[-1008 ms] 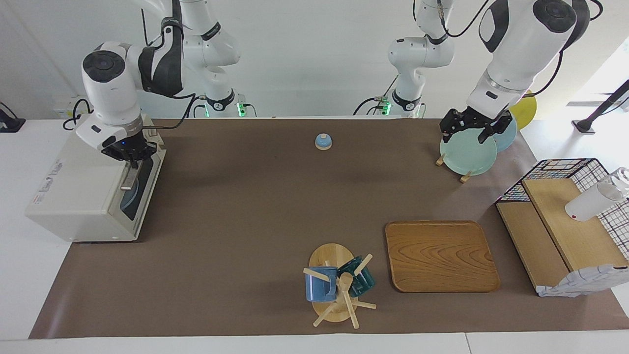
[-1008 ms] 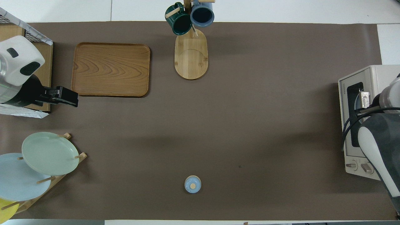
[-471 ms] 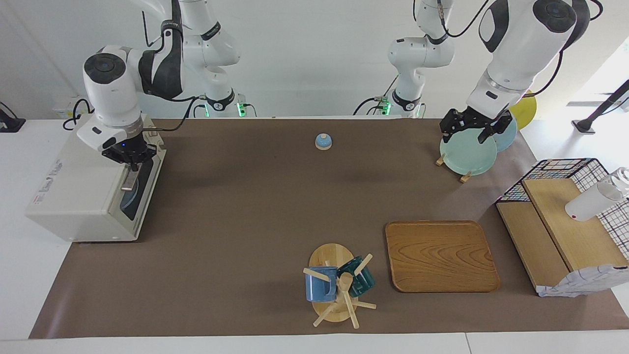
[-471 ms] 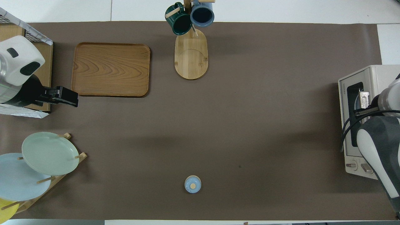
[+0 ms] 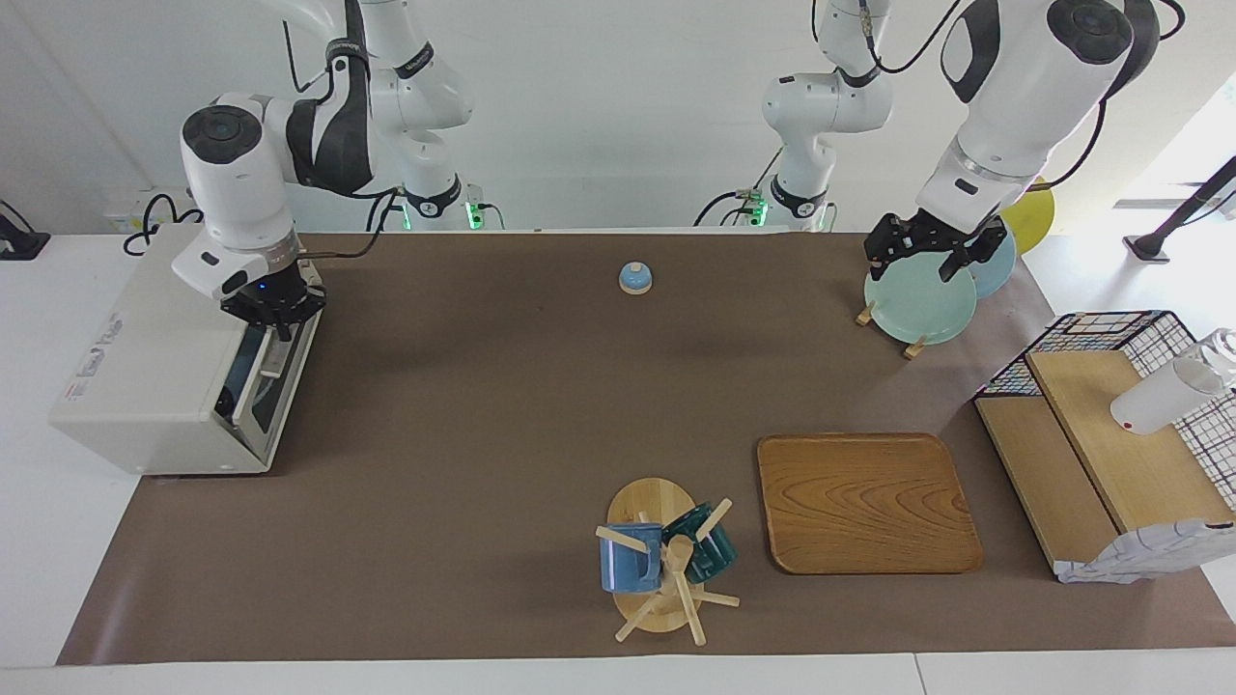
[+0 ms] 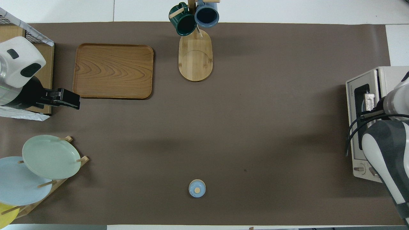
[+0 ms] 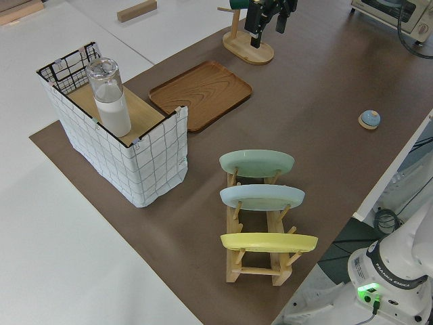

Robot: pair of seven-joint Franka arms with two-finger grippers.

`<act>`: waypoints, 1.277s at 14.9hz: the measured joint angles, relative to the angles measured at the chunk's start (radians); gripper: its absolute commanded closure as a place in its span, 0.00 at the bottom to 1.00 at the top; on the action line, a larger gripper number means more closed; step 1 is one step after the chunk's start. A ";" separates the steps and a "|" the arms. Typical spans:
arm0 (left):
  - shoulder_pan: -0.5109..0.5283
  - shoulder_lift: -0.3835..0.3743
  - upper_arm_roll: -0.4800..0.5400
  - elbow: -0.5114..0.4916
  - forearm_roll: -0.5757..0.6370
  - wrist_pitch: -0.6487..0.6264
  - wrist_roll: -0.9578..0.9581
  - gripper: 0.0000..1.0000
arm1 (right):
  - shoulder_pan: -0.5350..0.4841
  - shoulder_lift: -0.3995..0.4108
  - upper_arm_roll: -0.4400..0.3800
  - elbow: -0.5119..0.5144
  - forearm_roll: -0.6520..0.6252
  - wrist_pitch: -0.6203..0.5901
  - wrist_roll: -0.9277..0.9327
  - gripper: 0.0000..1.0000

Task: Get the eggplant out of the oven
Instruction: 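Reach the right gripper into the toaster oven toward the blue plate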

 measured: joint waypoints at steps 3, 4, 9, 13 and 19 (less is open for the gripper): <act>0.000 0.000 0.000 0.000 0.000 0.000 0.000 0.00 | 0.013 0.007 0.008 -0.034 0.041 0.072 0.000 1.00; 0.000 0.000 0.000 0.000 0.000 0.000 0.000 0.00 | 0.020 0.010 0.010 -0.045 0.057 0.089 0.000 1.00; 0.000 0.000 0.000 0.000 0.000 0.000 0.000 0.00 | 0.079 0.100 0.014 -0.126 0.112 0.303 0.040 1.00; 0.000 0.000 0.000 0.000 0.000 0.000 0.000 0.00 | 0.097 0.175 0.013 -0.151 0.110 0.415 0.078 1.00; 0.000 0.000 0.000 0.000 0.000 0.000 0.000 0.00 | 0.113 0.220 0.010 -0.152 0.110 0.454 0.151 1.00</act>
